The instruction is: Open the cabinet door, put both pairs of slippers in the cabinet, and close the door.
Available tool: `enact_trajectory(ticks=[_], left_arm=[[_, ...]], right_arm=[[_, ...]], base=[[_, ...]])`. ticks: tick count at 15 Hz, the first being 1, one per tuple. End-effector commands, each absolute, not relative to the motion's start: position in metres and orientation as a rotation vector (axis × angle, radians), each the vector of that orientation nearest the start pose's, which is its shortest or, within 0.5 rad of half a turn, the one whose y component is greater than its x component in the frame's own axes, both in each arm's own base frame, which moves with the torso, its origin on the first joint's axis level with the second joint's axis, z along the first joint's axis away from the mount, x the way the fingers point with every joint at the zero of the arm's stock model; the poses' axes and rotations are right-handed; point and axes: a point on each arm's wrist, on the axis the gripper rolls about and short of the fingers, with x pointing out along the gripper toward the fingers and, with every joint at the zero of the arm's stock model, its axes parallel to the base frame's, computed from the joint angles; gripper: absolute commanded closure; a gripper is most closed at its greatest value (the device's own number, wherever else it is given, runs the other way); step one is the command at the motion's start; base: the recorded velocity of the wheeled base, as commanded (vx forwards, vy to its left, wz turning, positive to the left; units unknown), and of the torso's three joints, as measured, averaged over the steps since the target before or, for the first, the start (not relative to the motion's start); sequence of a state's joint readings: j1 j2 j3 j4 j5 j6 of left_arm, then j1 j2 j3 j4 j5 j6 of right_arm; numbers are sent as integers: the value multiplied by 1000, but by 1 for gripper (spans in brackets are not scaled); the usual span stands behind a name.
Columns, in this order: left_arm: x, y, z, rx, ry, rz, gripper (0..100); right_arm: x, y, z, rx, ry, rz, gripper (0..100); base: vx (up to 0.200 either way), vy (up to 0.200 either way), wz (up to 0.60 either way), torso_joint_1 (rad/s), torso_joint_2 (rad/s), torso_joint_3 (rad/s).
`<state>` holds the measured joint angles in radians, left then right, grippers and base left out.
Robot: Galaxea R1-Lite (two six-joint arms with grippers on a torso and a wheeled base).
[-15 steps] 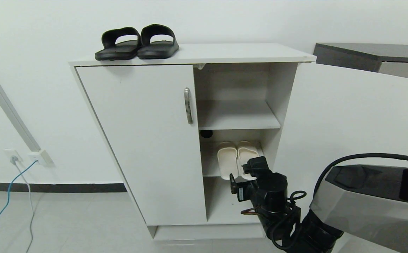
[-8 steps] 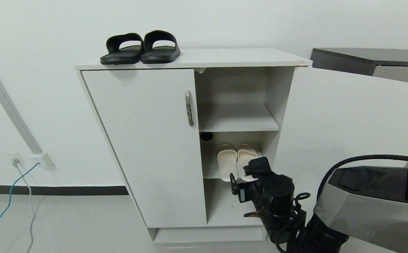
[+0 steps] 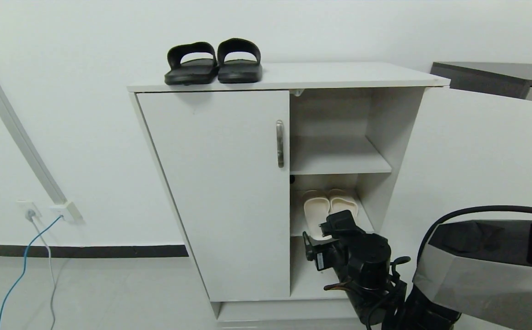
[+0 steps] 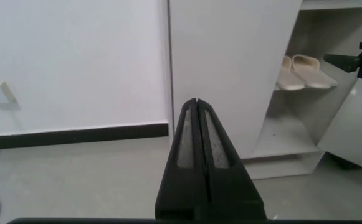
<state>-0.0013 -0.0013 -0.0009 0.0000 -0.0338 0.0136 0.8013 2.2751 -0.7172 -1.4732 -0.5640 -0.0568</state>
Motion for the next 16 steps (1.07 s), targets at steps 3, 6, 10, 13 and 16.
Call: enact_trajectory(ticks=[3,6,10,13,16], left_arm=[[-23,-1,75,14,0,-35,100],[-23,-1,76,14,-2,-35,100],[-23,-1,76,12,-2,-35,100],[-23,-1,76,15,-2,-35,100],[-23,-1,76,15,-2,-35,100]], right_arm=[[263,258,44,-122,69,248,0],[262,259,43,-124,71,254,0],[261,260,42,-126,74,268,0],[262,259,42,-123,73,267,0],[262,259,45,-117,64,266,0]], base=[[0,200,0,1,4,4],[0,200,0,9,2,-2],[0,200,0,1,-1,4],[0,133,0,3,-2,2],[0,0,0,0,0,0]])
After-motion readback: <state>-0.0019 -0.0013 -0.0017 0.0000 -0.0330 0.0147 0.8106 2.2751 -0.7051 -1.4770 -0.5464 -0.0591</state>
